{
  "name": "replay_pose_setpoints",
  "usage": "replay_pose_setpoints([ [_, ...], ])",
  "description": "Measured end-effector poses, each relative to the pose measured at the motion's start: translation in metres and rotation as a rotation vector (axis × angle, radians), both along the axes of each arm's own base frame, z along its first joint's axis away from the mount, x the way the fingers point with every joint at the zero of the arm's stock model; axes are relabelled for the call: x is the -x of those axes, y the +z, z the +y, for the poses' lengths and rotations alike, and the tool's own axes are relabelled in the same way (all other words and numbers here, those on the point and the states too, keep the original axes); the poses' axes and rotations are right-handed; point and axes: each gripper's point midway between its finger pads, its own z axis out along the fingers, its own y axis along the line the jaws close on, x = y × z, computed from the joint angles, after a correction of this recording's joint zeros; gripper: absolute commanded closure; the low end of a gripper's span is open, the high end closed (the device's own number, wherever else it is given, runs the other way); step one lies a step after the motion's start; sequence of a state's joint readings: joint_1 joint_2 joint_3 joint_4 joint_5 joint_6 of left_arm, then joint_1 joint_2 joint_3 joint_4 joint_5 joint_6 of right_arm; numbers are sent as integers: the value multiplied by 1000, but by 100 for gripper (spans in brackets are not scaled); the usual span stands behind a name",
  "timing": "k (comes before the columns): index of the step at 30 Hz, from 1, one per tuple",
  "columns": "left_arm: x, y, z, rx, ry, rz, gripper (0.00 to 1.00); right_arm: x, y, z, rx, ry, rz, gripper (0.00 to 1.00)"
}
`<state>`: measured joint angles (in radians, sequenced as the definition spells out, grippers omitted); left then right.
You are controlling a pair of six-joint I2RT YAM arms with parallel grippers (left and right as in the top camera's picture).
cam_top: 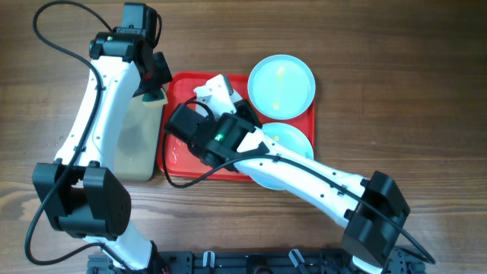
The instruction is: Clean dirty plates on tray and stack at the side
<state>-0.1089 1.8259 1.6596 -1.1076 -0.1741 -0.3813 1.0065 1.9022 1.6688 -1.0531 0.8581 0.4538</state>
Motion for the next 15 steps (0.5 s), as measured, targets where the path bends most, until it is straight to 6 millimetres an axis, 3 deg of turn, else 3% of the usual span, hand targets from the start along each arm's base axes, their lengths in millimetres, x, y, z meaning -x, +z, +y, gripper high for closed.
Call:
replay_pose_setpoints([
  [5,0,0,0,0,0,-1,96,-2,-27,7,-167,41,223,96],
  [9,-4,0,-3,17,-3,-15,96,-24,-32,-24,-336,-31,355,96],
  [12,-4,0,-4,24,-4,-15,96,-41,3,-69,-466,-99,333,96],
  [14,-4,0,-4,25,-4,-15,96,-49,40,-124,-581,-172,288,96],
  [15,-4,0,-4,25,-5,-16,96,-49,56,-167,-638,-243,264,96],
])
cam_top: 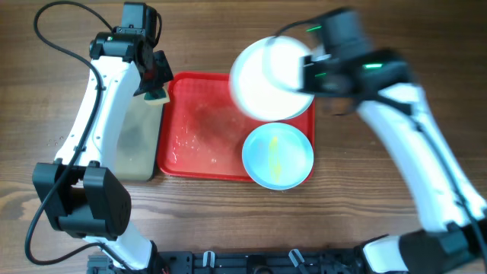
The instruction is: Clean dirty plates on tray and stack at the side
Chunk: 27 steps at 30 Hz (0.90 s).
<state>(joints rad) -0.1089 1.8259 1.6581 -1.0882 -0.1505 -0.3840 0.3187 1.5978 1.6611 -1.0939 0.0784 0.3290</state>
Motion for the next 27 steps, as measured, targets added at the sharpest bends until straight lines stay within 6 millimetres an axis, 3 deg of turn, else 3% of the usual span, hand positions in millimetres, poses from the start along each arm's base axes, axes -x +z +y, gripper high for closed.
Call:
replay_pose_setpoints([
  [3,0,0,0,2,-1,1,96,6,1,-75,-30,-162,52,96],
  [6,0,0,0,3,0,1,96,19,-34,-142,-53,-329,146,96],
  [11,0,0,0,3,0,1,96,46,-116,-189,-130,-480,255,96],
  [14,0,0,0,3,0,-1,96,57,-159,-201,-144,-523,261,96],
  [16,-1,0,-1,3,0,-3,96,53,-173,-203,-140,-518,220,92],
  [18,-2,0,-1,3,0,-6,96,53,-185,-203,-131,-500,200,73],
  [19,-2,0,-1,3,0,-7,96,52,-188,-203,-126,-483,185,68],
  [20,-2,0,-1,3,0,-7,96,52,-189,-202,-120,-468,183,67],
  [21,-2,0,-1,4,-1,-7,96,50,-188,-202,-117,-451,178,55],
  [22,-2,0,-1,3,0,-7,96,50,-188,-200,-122,-435,177,51],
  [24,-2,0,-1,4,-1,-7,96,60,-186,-185,-173,-374,236,51],
  [27,-2,0,-1,4,-1,-9,96,56,-154,-158,-285,-274,269,53],
])
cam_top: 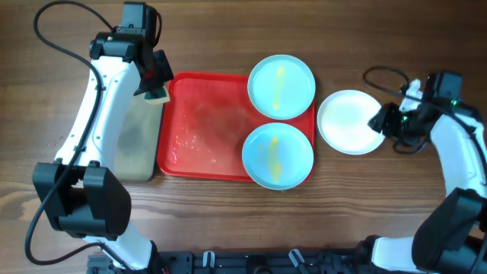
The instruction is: Clean dirty plates on tray and stack at the side
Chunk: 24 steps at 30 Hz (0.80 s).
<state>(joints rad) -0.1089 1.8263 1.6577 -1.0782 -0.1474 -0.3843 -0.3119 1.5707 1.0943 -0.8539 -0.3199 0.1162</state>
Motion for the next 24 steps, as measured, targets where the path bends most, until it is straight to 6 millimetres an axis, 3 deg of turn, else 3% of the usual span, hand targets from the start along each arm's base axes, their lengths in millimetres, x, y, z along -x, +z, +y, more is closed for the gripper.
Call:
replay_pose_setpoints([
  [1,0,0,0,0,0,0,96,-10,19,26,-50,77,-37,55],
  [3,0,0,0,0,0,0,96,-1,23,64,-100,172,1,55],
  [6,0,0,0,0,0,-1,96,23,10,115,-111,262,101,63],
  [9,0,0,0,0,0,-1,96,56,-16,140,-96,258,230,64],
  [10,0,0,0,0,0,0,96,70,-27,146,-71,265,275,64],
  [14,0,0,0,0,0,0,96,86,-56,151,4,264,291,64],
  [16,0,0,0,0,0,-1,96,72,-62,154,6,265,217,67],
  [18,0,0,0,0,0,1,96,72,-67,155,9,270,203,71],
  [22,0,0,0,0,0,0,96,72,-71,155,12,264,193,96],
  [24,0,0,0,0,0,1,96,71,-71,155,13,259,192,96],
])
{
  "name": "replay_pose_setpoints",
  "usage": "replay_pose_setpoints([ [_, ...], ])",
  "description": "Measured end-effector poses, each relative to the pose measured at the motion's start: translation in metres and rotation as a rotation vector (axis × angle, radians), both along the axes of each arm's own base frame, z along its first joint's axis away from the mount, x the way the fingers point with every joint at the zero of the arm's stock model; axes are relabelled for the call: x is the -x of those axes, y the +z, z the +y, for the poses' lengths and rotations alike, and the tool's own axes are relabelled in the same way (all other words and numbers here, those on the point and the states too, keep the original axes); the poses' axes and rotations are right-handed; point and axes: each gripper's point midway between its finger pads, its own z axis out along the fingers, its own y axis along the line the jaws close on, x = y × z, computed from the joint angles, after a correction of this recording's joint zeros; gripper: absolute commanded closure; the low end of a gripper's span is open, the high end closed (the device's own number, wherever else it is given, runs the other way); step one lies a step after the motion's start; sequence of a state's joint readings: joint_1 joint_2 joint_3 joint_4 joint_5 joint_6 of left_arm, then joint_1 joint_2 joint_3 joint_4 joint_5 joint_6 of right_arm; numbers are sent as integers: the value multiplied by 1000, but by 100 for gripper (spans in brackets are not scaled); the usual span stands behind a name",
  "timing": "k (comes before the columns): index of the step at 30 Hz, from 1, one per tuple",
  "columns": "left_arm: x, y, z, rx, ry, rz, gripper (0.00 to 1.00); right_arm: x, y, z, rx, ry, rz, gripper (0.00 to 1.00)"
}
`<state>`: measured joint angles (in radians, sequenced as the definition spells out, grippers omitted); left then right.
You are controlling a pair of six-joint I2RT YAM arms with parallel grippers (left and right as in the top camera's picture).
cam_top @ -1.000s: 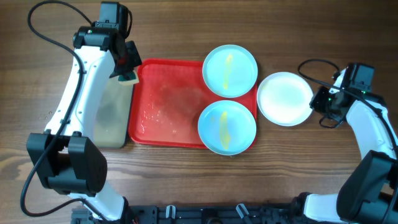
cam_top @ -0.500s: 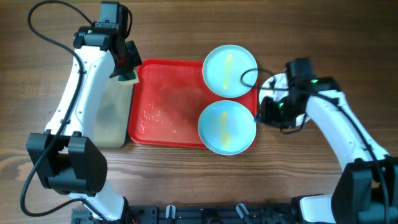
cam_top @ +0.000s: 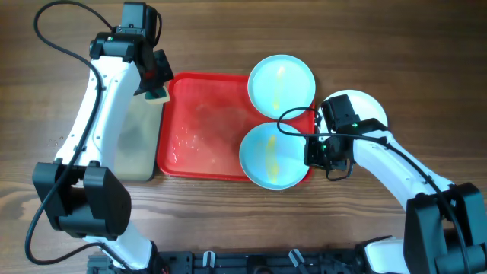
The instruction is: Clean dirty plates on tray and stack at the side
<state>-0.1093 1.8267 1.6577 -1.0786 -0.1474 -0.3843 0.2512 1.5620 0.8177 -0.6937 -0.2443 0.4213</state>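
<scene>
Two light-blue plates smeared with yellow sit on the right side of the red tray (cam_top: 202, 129): the upper blue plate (cam_top: 281, 85) and the lower blue plate (cam_top: 270, 156). A clean white plate (cam_top: 364, 109) lies on the table to the right of the tray, partly under my right arm. My right gripper (cam_top: 313, 150) is at the right rim of the lower blue plate and looks shut on it. At the tray's top left corner, my left gripper (cam_top: 155, 82) is shut on a greenish sponge (cam_top: 156, 96).
A beige-green mat (cam_top: 137, 144) lies along the tray's left side, under my left arm. Black cables loop at the back left and over my right arm. The table's front edge carries a black rail.
My right gripper has left the white plate's right rim and now sits at the right rim of the lower blue plate, which has shifted slightly to the left. The left arm has not moved.
My right arm first reached across to the tray's left half. Then it held a white plate high over the tray's right side. Later that plate lay on the table right of the tray, gripper at its rim. Now the gripper is at the lower blue plate.
</scene>
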Motion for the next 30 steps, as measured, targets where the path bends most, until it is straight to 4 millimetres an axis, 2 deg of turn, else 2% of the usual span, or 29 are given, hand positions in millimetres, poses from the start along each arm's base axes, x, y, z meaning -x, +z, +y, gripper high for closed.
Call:
replay_pose_setpoints([
  [5,1,-1,0,-1,0,6,96,11,1,-2,12,14,49,96],
  [8,1,-1,0,-1,0,7,96,10,16,11,15,65,50,96],
  [10,1,0,0,-1,0,6,96,-7,39,42,-15,128,-30,96],
  [12,1,0,0,-1,0,6,96,-20,54,67,-52,129,-95,96],
  [13,2,-1,0,-1,0,7,96,-30,66,90,-97,119,-155,96],
  [15,2,-1,0,-1,0,7,96,-42,78,116,-151,81,-222,96],
  [17,1,-1,0,-1,0,6,96,-49,81,130,-162,37,-268,96],
  [19,2,-1,0,-1,0,7,96,-60,74,141,-166,4,-294,96],
  [24,1,-1,0,-1,0,6,96,-55,11,148,-65,-25,-159,94],
  [27,1,-1,0,-1,0,7,96,-65,4,156,-54,-30,-141,73],
  [30,2,-1,0,3,-1,8,96,-70,3,161,-60,5,-150,69],
])
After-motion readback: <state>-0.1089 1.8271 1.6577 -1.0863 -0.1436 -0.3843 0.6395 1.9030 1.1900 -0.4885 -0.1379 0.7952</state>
